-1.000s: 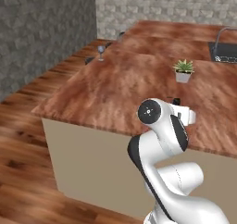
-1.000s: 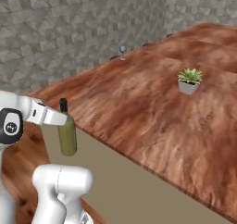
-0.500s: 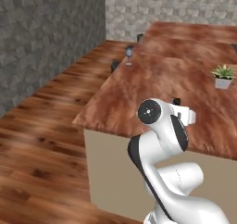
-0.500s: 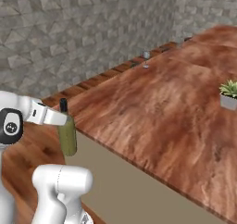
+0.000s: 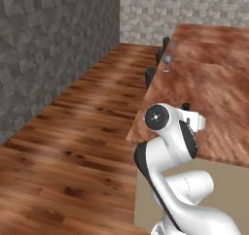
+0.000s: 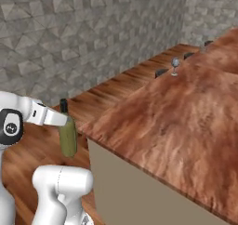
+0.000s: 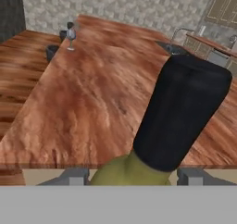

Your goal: There is a wine glass and glass cup on the dining counter. Place the wine bottle next to the wine glass and the juice bottle next to the glass cup.

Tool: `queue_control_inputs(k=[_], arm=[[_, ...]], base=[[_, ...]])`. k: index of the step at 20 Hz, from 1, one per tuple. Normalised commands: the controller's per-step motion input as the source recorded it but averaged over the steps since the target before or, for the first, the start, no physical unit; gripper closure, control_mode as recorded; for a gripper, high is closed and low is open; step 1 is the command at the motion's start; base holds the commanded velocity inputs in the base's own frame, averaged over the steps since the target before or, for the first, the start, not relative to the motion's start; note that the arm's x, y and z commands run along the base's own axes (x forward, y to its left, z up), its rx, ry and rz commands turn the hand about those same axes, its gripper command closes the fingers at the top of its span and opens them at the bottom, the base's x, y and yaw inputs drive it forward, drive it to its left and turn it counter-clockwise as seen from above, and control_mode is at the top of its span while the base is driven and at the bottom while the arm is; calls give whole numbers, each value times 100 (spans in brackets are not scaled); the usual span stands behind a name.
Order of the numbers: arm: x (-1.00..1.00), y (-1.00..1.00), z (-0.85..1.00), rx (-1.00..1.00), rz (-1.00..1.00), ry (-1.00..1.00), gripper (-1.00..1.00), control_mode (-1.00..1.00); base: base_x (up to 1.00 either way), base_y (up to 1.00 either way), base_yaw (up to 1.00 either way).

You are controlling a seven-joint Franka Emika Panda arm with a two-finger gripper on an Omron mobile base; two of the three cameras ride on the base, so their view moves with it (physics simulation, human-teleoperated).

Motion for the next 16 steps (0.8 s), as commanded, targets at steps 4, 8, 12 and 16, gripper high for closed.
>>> queue_control_inputs(k=[4,8,12,16], arm=[[0,0,0,0,0,0,100,100],[0,0,0,0,0,0,100,100],[0,0,0,0,0,0,100,100],[0,0,0,0,0,0,100,100]], base=[[46,85,0],[52,83,0],[54,84,0],[59,79,0]])
